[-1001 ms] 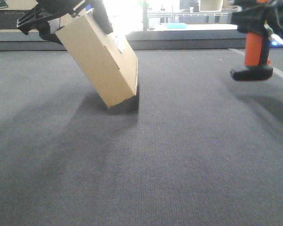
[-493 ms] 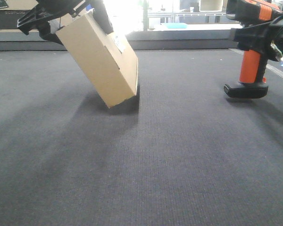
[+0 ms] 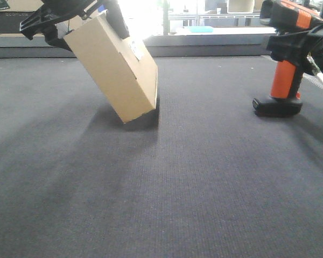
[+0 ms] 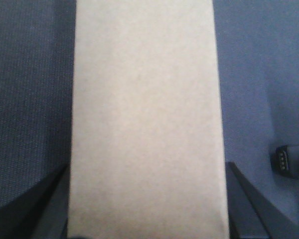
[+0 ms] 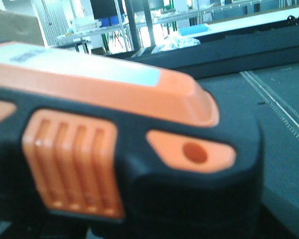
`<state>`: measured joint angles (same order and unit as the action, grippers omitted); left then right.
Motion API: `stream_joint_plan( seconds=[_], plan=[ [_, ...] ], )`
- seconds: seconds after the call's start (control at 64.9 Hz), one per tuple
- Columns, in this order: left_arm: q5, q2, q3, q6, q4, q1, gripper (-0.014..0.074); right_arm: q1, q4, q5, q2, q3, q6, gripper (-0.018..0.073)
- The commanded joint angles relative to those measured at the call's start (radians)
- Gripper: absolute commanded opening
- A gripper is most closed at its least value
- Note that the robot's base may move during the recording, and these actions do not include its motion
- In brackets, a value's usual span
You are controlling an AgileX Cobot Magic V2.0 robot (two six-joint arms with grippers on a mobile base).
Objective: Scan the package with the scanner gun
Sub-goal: 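Lower the scanner gun back onto the table with the right gripper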
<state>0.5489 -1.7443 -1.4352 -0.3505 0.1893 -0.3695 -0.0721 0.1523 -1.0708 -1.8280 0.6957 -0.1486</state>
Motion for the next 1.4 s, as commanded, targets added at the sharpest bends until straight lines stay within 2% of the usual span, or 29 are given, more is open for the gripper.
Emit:
stream_joint_plan(
  seconds=[0.0, 0.493, 0.585, 0.77, 0.924, 1.156, 1.387],
  plan=[
    [-0.015, 0.013, -0.010, 0.000, 0.001, 0.003, -0.0036, 0.003, -0.007, -0.088, 0.001, 0.000, -0.008, 0.0165],
    [-0.015, 0.013, -0.010, 0.000, 0.001, 0.003, -0.0036, 0.003, -0.008, -0.042, -0.006, 0.000, -0.008, 0.0170],
    [-0.015, 0.013, -0.010, 0.000, 0.001, 0.003, -0.0036, 0.003, -0.008, -0.054, -0.006, 0.000, -0.008, 0.0235],
    [-0.015, 0.013, -0.010, 0.000, 0.001, 0.003, -0.0036, 0.003, -0.011, -0.043, -0.006, 0.000, -0.008, 0.0445],
    [-0.015, 0.013, -0.010, 0.000, 0.001, 0.003, -0.0036, 0.003, -0.011, -0.039, -0.006, 0.000, -0.008, 0.0547],
    [-0.015, 0.013, -0.010, 0.000, 0.001, 0.003, -0.0036, 0.003, -0.019, -0.040, -0.003, -0.028, -0.008, 0.0562],
    [-0.015, 0.013, -0.010, 0.000, 0.001, 0.003, -0.0036, 0.003, -0.069, -0.148, -0.001, -0.134, -0.008, 0.0562]
  ],
)
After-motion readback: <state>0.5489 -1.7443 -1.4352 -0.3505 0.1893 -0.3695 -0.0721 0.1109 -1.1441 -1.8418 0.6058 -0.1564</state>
